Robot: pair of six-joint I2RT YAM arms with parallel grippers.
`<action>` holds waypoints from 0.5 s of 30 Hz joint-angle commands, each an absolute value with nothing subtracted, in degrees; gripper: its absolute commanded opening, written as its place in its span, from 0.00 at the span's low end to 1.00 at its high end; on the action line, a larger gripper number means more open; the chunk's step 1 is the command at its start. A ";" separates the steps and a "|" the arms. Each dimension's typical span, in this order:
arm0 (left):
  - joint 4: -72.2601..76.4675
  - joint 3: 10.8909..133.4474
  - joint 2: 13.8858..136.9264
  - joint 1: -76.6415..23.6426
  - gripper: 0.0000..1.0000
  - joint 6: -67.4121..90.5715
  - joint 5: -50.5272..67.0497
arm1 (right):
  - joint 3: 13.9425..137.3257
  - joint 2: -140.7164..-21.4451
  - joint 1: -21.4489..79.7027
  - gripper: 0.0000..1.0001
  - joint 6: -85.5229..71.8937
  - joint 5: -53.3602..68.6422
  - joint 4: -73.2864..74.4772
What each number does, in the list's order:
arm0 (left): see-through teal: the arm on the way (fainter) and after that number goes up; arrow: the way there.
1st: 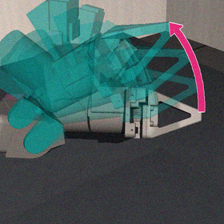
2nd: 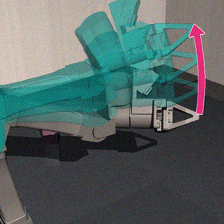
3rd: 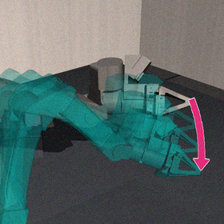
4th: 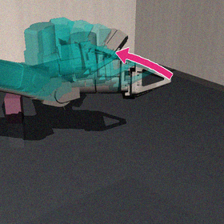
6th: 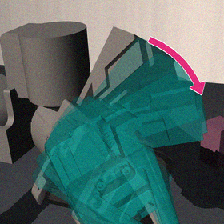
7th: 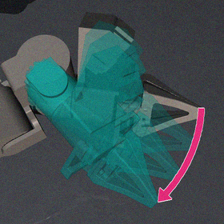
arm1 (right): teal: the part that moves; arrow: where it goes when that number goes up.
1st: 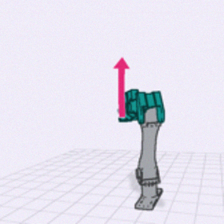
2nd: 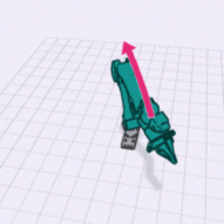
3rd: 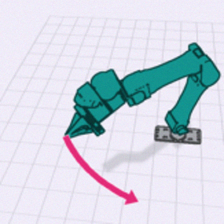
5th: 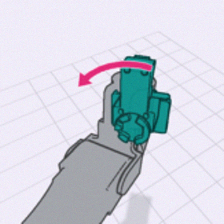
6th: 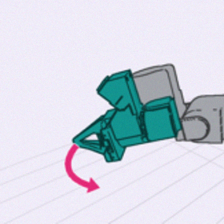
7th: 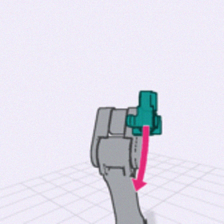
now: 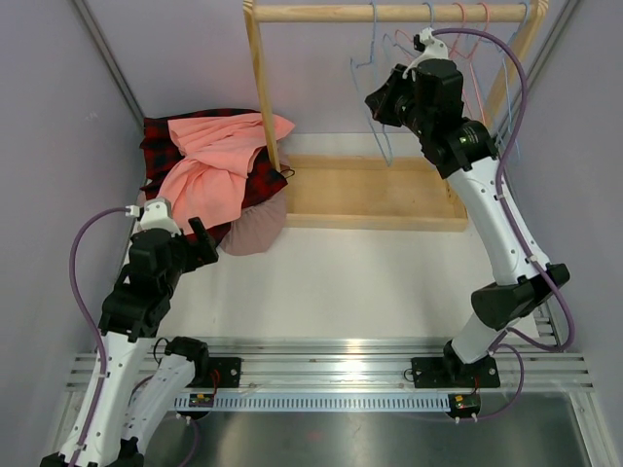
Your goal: Remove the skirt from the hanger
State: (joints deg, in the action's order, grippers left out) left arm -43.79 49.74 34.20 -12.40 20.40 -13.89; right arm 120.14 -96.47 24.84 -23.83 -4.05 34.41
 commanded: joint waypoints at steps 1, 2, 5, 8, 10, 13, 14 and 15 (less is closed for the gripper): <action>-40.61 49.92 33.84 -12.57 0.99 19.60 -13.01 | 116.73 -91.95 24.61 0.08 -23.64 -5.28 31.99; -40.61 50.01 34.10 -12.57 0.99 19.60 -12.83 | 114.80 -91.15 24.61 0.46 -23.38 -5.19 31.47; -40.78 50.18 34.80 -12.57 0.99 19.51 -12.22 | 113.21 -87.90 24.61 0.94 -22.41 -6.15 31.99; -40.69 50.01 34.28 -12.57 0.99 19.51 -12.13 | 109.80 -83.25 24.61 0.99 -21.19 -6.24 32.69; -40.78 49.92 33.67 -12.57 0.99 19.51 -11.69 | 105.58 -77.04 24.61 0.99 -21.44 -7.46 32.35; -40.69 49.92 33.49 -12.57 0.99 19.42 -10.47 | 92.59 -65.45 24.61 0.99 -21.97 -8.96 30.25; -40.61 49.92 33.49 -12.57 0.99 19.42 -10.20 | 84.89 -62.08 24.61 0.99 -22.15 -8.96 29.45; -40.61 49.92 33.66 -12.57 0.99 19.34 -9.85 | 81.16 -58.66 24.61 0.99 -22.41 -9.05 28.83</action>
